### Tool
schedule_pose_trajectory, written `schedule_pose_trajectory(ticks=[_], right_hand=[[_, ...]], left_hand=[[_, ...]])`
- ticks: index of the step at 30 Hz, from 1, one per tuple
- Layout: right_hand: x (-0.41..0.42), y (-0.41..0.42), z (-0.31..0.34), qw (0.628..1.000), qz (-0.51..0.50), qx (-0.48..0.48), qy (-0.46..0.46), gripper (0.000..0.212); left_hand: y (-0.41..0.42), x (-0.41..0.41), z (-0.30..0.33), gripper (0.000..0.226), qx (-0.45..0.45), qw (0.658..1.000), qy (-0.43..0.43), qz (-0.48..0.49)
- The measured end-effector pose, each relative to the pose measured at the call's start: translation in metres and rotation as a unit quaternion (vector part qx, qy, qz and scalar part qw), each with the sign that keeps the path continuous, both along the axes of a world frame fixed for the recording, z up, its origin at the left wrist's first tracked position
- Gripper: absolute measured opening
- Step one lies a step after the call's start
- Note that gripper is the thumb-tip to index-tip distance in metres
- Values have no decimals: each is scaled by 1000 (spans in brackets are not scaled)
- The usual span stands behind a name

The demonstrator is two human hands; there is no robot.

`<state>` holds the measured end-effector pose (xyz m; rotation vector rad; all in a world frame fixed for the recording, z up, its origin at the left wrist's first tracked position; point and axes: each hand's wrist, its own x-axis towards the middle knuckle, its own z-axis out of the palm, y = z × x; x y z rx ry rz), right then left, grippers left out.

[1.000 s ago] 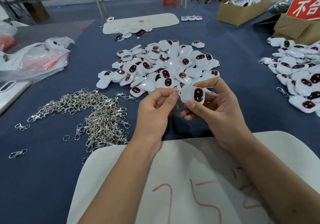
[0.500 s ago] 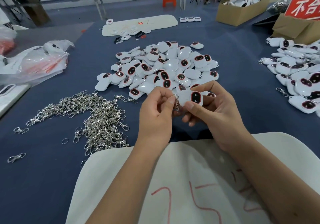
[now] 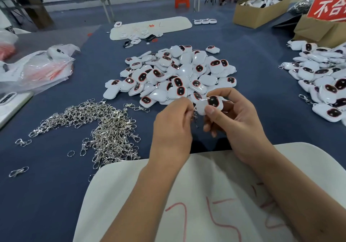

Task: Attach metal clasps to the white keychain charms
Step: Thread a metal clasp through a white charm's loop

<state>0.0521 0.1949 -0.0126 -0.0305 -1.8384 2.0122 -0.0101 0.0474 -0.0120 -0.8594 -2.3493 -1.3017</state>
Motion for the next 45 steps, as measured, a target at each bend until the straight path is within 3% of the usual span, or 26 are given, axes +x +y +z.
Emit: schedule_pose_trajectory(ticks=[2, 5, 11, 13, 14, 16, 18, 20, 24, 28, 30, 32, 34, 36, 37, 39, 41, 45], right_hand=[[0, 1, 0, 1000, 8, -11, 9, 19], [0, 0, 1, 1000, 19, -15, 20, 27], [0, -4, 1, 999, 9, 14, 39, 36], [1, -6, 1, 998, -5, 33, 47, 36], [1, -7, 1, 998, -10, 43, 50, 37], [2, -8, 0, 997, -14, 51, 53, 38], [2, -8, 0, 998, -11, 46, 52, 38], [2, -7, -1, 998, -4, 42, 50, 38], [2, -7, 1, 999, 7, 34, 27, 40], [1, -5, -1, 999, 8, 40, 7, 35], [0, -4, -1, 999, 5, 36, 3, 33], [0, -4, -1, 1000, 3, 30, 2, 33], [-1, -4, 0, 1000, 6, 25, -3, 34], [-1, -4, 0, 1000, 8, 19, -7, 34], [-1, -3, 0, 1000, 7, 15, -7, 35], [-1, -3, 0, 1000, 5, 11, -8, 34], [-1, -2, 0, 1000, 5, 6, -12, 31], [-2, 0, -1, 1000, 5, -14, -8, 24]], left_hand=[[3, 1, 1, 18, 138, 982, -126, -14], [6, 1, 3, 14, 290, 905, -305, -68], [0, 0, 7, 20, 407, 797, -432, -114], [1, 0, 8, 19, 421, 783, -443, -117], [1, 1, 7, 20, 417, 793, -430, -109], [3, 1, 8, 22, 378, 849, -362, -77], [2, -1, 8, 23, 305, 918, -251, -36], [-1, -1, 8, 23, 221, 965, -138, -7], [-7, -1, 9, 17, 108, 994, 4, 27], [-7, -2, 6, 14, 29, 997, 66, 37], [-6, -1, 6, 15, 36, 997, 46, 43], [-3, 0, 7, 18, 115, 990, -65, 44], [1, 0, 7, 17, 240, 942, -235, 20], [2, 1, 8, 15, 349, 860, -371, -30], [3, 1, 8, 15, 379, 830, -407, -50], [4, 2, 9, 14, 406, 804, -430, -65], [5, 3, 9, 14, 398, 820, -409, -46], [3, 1, 7, 21, 248, 934, -256, 27]])
